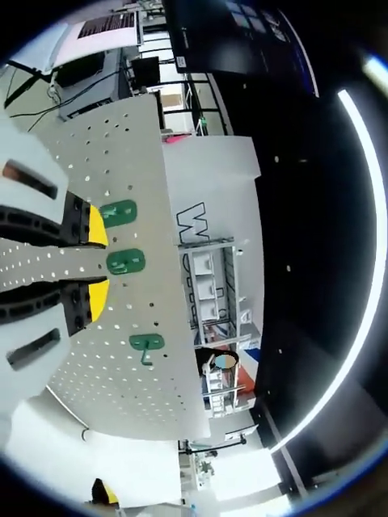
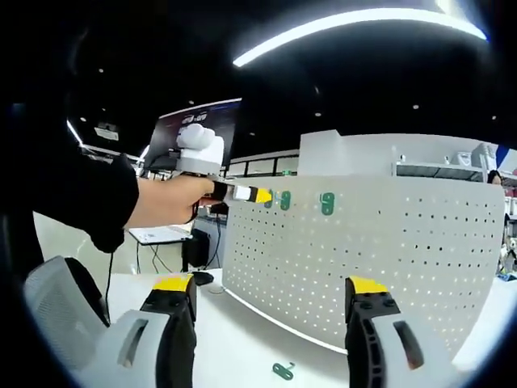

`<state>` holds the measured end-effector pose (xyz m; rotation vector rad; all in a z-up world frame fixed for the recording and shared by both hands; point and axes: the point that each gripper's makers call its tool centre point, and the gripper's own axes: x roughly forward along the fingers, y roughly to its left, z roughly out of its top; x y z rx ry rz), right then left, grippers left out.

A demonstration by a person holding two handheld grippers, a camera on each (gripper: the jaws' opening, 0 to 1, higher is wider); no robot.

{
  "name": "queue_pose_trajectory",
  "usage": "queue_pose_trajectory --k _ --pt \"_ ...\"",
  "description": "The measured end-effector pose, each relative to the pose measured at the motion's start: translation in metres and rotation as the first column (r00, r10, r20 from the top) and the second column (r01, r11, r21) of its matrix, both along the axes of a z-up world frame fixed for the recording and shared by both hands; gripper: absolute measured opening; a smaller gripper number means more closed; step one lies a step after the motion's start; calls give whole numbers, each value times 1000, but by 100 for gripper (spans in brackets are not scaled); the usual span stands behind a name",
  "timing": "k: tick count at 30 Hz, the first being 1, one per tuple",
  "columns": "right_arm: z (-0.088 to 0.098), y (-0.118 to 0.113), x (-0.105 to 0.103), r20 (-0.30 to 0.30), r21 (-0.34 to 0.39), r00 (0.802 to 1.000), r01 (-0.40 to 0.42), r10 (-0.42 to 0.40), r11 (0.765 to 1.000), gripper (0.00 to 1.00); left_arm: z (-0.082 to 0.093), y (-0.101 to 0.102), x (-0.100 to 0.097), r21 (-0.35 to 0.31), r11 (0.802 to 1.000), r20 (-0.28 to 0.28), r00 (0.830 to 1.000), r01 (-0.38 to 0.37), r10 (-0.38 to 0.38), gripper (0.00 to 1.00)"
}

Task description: Insert the hook assembly into the mounting plate slot until the hook locks in place.

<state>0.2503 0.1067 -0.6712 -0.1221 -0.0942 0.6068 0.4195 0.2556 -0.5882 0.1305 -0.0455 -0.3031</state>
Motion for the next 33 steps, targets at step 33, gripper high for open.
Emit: queue_pose_trajectory --k 33 --pt "-3 -20 0 -49 -8 995 92 -92 996 54 -135 -53 -86 64 982 -280 948 176 -152 15"
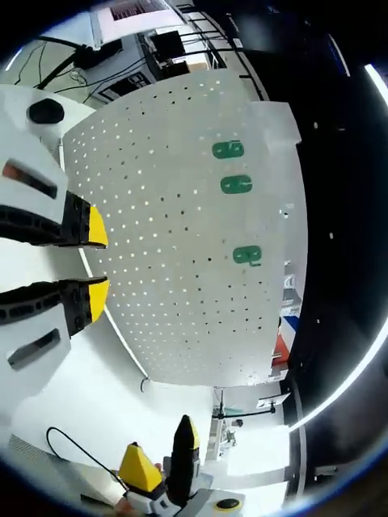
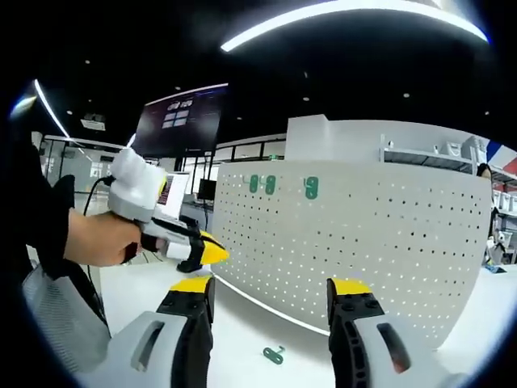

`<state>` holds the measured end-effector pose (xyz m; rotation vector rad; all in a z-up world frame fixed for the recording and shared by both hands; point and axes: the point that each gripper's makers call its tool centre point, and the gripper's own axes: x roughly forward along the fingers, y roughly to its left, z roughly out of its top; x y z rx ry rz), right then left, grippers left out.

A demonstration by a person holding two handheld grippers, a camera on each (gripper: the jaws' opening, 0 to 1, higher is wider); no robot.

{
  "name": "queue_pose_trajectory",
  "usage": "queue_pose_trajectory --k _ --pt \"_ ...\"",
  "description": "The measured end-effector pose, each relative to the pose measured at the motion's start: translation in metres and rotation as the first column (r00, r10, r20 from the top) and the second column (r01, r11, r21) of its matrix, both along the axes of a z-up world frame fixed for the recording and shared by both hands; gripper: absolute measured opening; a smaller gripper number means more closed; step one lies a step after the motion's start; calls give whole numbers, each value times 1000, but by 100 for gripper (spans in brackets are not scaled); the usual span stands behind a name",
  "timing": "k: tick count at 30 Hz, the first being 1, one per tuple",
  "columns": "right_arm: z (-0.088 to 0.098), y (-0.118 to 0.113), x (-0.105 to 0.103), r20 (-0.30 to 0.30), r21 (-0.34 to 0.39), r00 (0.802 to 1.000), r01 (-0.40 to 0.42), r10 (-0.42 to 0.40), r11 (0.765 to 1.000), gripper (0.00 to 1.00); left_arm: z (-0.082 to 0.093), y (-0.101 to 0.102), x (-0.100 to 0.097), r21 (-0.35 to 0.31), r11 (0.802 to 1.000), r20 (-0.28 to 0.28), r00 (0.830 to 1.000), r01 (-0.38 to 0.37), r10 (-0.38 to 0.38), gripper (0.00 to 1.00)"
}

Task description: Insert the hook assembly into the mounting plate slot until the hook locks in place.

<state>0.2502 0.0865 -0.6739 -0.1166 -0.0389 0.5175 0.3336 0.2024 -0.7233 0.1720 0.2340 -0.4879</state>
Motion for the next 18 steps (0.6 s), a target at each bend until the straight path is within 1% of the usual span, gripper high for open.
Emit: queue_pose_trajectory --k 1,2,5,7,9,12,15,18 --pt "1 0 0 1 3 1000 0 0 1000 54 -9 -4 -2 10 1000 -18 1000 3 -3 16" --pt "1 0 0 2 4 1000 2 -2 1000 54 -12 -6 -2 12 1000 -25 1000 6 -6 17" --pt "2 0 0 7 7 1000 2 -2 1000 54 -37 -20 -8 37 999 -80 996 29 -26 20" --pt "3 0 0 10 7 1000 1 -1 1000 54 -48 -26 -11 45 998 -102 994 39 -34 21" --pt "3 1 0 9 9 1000 -1 1 1000 54 -65 -37 -15 51 997 -147 988 61 -53 22" --pt "4 1 0 11 13 1000 -4 4 1000 54 -84 -48 -20 76 992 -185 979 96 -81 21" --pt "5 1 0 15 13 1000 -2 2 1000 54 -97 -58 -23 77 990 -216 972 115 -96 22" --pt "6 0 1 18 18 1000 -1 1 1000 54 -109 -69 -23 93 985 -239 964 144 -118 22"
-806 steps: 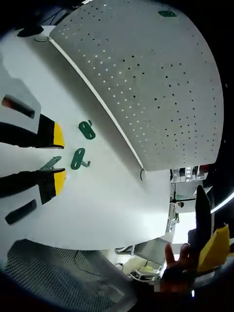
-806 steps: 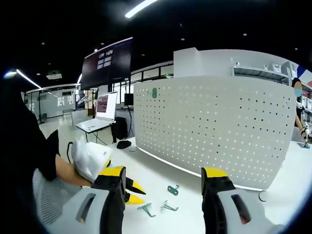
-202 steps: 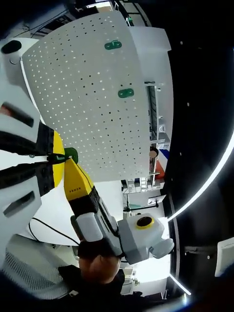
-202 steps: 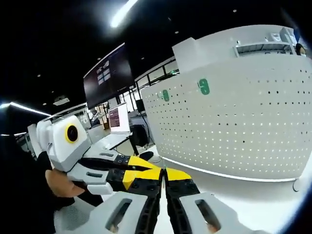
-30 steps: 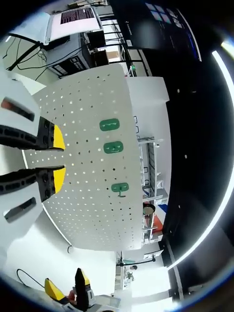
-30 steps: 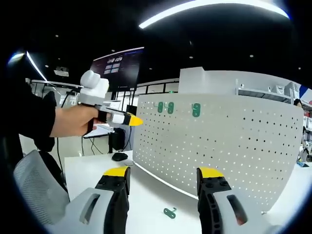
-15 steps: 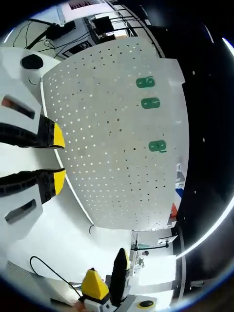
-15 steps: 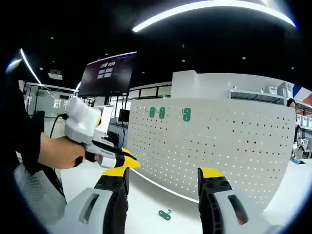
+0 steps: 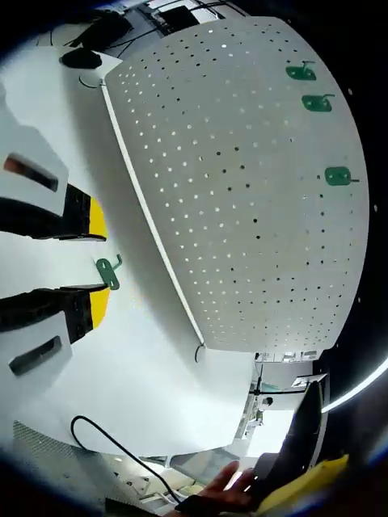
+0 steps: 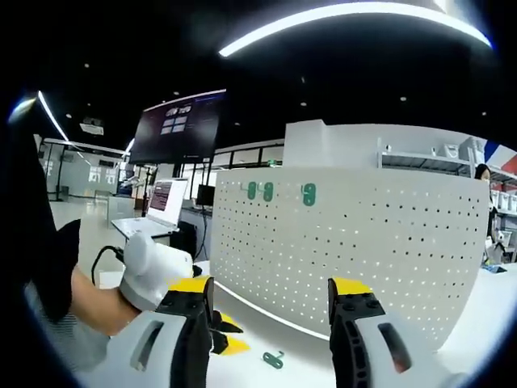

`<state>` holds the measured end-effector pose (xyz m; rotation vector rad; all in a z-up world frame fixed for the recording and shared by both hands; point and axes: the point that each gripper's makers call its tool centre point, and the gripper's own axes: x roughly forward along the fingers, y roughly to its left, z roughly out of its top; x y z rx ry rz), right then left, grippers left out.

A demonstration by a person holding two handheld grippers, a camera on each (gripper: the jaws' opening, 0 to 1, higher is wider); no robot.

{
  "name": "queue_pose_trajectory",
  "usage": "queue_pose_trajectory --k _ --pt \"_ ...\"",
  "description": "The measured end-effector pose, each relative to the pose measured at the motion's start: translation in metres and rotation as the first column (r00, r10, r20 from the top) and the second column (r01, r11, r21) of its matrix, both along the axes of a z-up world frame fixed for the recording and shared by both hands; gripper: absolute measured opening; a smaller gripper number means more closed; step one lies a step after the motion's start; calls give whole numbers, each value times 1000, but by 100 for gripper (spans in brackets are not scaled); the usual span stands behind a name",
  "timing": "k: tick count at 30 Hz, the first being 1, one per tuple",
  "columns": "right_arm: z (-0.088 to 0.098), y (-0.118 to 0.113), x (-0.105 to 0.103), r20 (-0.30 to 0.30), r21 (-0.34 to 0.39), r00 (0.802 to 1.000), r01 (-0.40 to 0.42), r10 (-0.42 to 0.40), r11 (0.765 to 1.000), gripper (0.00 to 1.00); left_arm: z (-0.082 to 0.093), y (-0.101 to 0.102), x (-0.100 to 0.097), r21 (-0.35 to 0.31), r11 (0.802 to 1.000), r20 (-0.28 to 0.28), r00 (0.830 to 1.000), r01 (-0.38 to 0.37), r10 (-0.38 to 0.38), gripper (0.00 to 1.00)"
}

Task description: Insert the hook assembly into the mounting plate slot until the hook locks in place.

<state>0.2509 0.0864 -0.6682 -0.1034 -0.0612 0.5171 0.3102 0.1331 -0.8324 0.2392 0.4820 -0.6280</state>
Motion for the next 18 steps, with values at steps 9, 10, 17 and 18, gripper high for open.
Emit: queue_pose_trajectory --k 9,10,17,18 --pt "1 -2 2 -3 10 1000 3 -3 1000 54 -29 -19 9 11 1000 -65 998 8 -7 26" --pt "1 -3 2 -3 14 1000 5 -5 1000 54 -32 -22 9 10 1000 -71 997 9 -9 26" --pt "0 -6 5 -11 28 1000 14 -14 1000 54 -49 -28 12 4 1000 -118 993 25 -25 27" --pt "0 -6 5 -13 28 1000 14 -14 1000 54 -51 -29 13 -1 1000 -122 992 27 -27 28"
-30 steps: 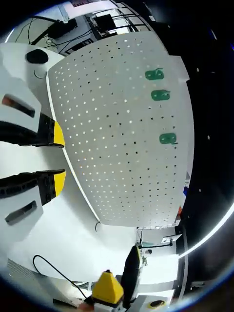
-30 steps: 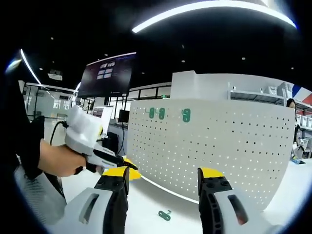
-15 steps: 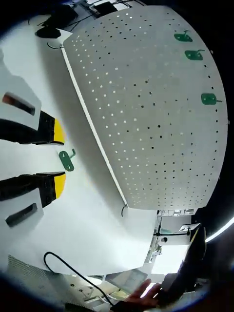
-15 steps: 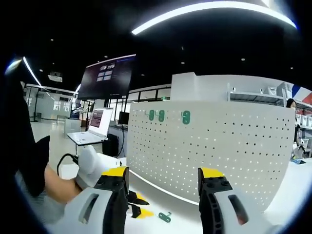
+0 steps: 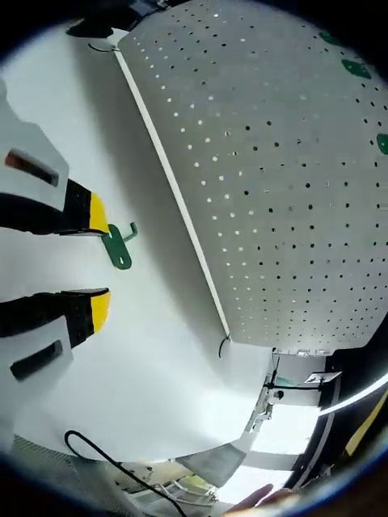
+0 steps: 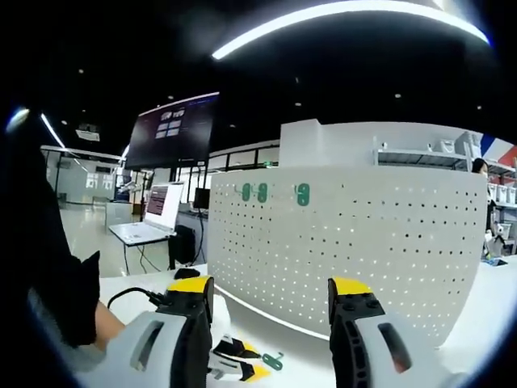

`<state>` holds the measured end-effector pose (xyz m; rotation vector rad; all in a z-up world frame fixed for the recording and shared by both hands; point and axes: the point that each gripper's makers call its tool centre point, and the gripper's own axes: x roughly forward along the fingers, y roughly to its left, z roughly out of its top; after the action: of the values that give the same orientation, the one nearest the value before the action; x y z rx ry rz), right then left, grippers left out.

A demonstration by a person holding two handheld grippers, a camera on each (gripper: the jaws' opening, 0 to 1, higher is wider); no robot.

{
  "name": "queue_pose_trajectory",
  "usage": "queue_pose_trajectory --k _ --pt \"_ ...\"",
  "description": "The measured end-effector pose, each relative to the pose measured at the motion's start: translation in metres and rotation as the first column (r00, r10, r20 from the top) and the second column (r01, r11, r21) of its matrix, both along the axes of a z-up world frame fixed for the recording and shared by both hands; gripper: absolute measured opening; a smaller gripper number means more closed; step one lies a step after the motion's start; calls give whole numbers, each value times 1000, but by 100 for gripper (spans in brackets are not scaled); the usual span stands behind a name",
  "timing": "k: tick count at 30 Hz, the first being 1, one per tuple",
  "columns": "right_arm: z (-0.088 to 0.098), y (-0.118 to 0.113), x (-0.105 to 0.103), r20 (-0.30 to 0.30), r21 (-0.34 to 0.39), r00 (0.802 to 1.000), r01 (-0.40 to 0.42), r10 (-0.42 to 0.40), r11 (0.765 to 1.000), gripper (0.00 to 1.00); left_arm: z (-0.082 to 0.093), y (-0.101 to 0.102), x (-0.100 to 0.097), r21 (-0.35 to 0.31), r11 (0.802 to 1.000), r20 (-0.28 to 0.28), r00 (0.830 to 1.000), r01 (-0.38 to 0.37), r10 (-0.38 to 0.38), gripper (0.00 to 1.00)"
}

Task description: Insert the hook assembly into the mounting plate slot until the hook locks in place.

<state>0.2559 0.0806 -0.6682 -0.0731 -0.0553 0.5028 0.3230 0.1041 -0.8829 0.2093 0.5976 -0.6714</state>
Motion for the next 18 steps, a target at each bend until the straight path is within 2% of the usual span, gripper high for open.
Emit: queue_pose_trajectory --k 6,18 --pt "-4 -2 2 -16 1 1000 10 -10 1000 54 -5 -3 9 -21 1000 -20 1000 -8 7 29" --pt "-6 -8 4 -26 1 999 33 -33 999 54 -4 -4 33 -50 998 -6 999 -32 32 29"
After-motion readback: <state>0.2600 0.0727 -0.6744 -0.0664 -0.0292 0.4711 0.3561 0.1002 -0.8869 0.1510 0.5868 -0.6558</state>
